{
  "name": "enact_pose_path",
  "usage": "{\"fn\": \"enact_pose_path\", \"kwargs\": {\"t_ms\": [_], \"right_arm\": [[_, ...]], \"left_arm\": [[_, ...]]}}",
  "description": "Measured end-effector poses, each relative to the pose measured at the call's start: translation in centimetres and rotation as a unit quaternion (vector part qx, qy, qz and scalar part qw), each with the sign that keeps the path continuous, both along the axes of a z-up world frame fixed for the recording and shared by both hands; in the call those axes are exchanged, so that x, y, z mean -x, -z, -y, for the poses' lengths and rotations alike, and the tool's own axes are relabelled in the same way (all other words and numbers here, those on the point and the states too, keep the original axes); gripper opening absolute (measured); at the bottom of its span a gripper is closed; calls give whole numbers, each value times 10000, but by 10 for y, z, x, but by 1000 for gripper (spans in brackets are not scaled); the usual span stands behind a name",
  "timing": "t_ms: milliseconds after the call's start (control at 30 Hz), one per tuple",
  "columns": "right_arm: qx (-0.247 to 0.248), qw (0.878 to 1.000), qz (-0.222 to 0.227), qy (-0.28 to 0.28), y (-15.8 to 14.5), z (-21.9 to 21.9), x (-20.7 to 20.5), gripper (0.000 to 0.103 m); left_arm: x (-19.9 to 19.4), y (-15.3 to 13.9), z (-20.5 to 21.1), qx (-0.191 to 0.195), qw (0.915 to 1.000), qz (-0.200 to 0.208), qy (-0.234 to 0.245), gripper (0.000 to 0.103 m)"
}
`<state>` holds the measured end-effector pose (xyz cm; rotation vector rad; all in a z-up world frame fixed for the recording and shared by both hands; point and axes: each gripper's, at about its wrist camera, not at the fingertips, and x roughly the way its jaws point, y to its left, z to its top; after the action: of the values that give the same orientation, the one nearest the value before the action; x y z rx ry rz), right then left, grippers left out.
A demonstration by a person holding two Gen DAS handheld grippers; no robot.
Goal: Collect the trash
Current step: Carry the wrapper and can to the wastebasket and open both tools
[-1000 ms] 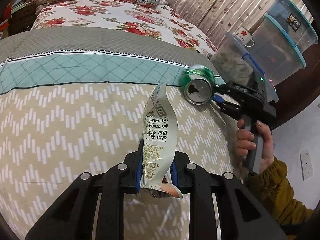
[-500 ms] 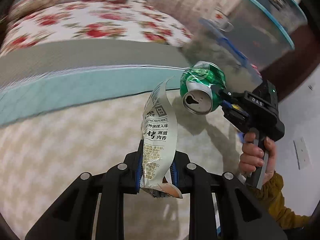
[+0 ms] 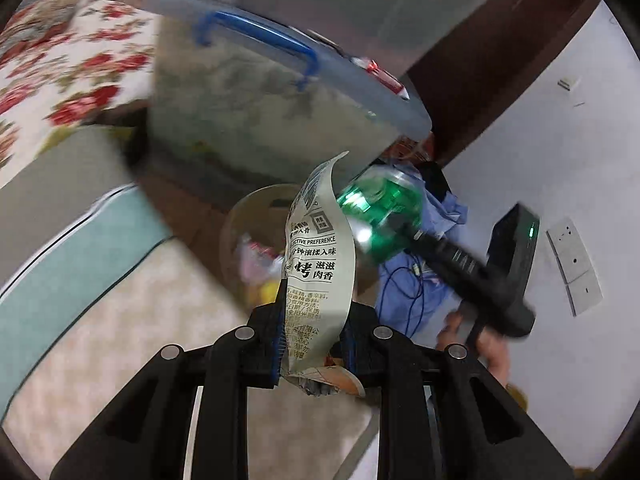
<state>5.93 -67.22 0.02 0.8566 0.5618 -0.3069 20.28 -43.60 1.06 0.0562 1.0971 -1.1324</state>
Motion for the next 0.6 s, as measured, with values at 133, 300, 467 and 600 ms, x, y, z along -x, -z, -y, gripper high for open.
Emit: {"fn": "enact_pose_path", "kwargs": {"t_ms": [133, 300, 467, 600], "right_arm": [[-166, 9998, -65, -48, 22, 13, -11, 20], [-294, 9979, -426, -395, 44, 7, -26, 23], [-247, 9963, -619, -534, 48, 2, -26, 47], [77, 9993, -322, -172, 30, -4, -4, 69]], "left_arm": [[-8, 18, 59, -316, 9994, 33, 145, 21], [-16, 65, 111, -962, 9948, -205, 266, 48], [-14, 79, 111, -1154, 9931, -161, 134, 75], [-14, 60, 84, -937, 9955, -120, 9, 77]]}}
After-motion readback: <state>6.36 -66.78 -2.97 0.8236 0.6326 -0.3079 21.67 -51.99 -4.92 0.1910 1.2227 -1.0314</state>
